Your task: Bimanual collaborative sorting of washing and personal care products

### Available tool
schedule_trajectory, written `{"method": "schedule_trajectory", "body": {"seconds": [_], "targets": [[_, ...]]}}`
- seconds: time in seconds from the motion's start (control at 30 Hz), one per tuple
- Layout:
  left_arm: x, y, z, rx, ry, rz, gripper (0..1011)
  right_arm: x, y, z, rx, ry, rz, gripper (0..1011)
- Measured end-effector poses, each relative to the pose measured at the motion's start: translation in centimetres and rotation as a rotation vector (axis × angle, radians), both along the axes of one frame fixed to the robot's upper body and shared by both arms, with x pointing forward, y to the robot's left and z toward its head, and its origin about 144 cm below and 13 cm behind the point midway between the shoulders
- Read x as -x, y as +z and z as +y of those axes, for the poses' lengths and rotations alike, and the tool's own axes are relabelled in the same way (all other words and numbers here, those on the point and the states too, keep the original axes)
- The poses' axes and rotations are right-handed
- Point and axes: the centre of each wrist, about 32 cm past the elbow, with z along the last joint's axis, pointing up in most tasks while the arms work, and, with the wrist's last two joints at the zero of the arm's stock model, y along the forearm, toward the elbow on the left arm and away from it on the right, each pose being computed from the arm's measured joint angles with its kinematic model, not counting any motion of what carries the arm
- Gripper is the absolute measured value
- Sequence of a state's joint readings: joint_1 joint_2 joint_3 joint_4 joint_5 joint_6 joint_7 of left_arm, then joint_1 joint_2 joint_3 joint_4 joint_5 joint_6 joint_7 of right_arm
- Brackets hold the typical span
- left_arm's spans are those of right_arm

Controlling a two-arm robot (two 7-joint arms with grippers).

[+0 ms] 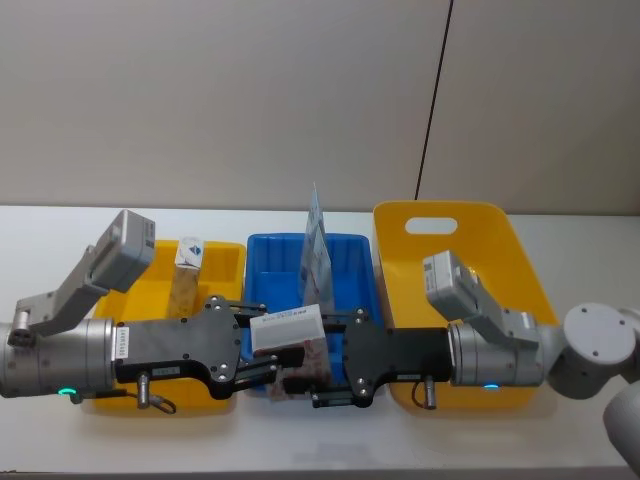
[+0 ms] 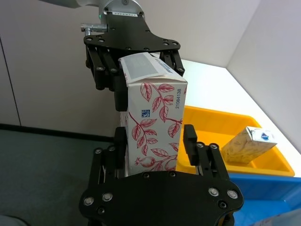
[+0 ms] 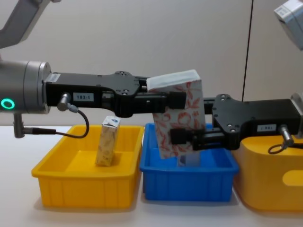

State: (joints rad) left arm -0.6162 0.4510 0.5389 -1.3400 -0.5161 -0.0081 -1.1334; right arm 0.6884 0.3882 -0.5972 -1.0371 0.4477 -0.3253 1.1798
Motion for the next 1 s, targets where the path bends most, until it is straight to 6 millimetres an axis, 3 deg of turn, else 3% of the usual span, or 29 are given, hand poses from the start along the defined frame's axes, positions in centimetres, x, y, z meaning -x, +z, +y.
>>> {"method": "schedule_trajectory", "body": {"seconds": [0.2, 0.27, 0.3, 0.4, 0.5, 0.83, 1.0], "targets": [[0.00, 0.01, 0.03, 0.000, 0.001, 0.000, 380, -0.31, 0.18, 0.20, 0.013, 0.015, 0.005, 536], [0.00, 0.01, 0.03, 0.000, 0.001, 0.000, 380, -0.38, 0.26, 0.25, 0.018, 0.021, 0.006, 536], [0.00, 0.01, 0.03, 0.000, 0.001, 0.000, 380, -0.39, 0.28, 0.27, 0.020, 0.022, 0.007, 469], [0.00, 0.01, -0.02, 0.001, 0.000, 0.000, 445, -0.44, 0.37, 0.29, 0.024, 0.028, 0.011, 401], [0.00, 0.00, -0.07, 0.002, -0.001, 0.000, 499, -0.47, 0.47, 0.25, 0.027, 0.030, 0.015, 372], [0.01, -0.02, -0.09, 0.001, -0.003, 0.001, 845, -0.39, 0.81, 0.11, 0.030, 0.032, 0.009, 364], [0.01, -0.02, -0.07, 0.001, -0.003, 0.001, 958, -0.14, 0.87, -0.33, 0.035, 0.024, 0.002, 364]]}}
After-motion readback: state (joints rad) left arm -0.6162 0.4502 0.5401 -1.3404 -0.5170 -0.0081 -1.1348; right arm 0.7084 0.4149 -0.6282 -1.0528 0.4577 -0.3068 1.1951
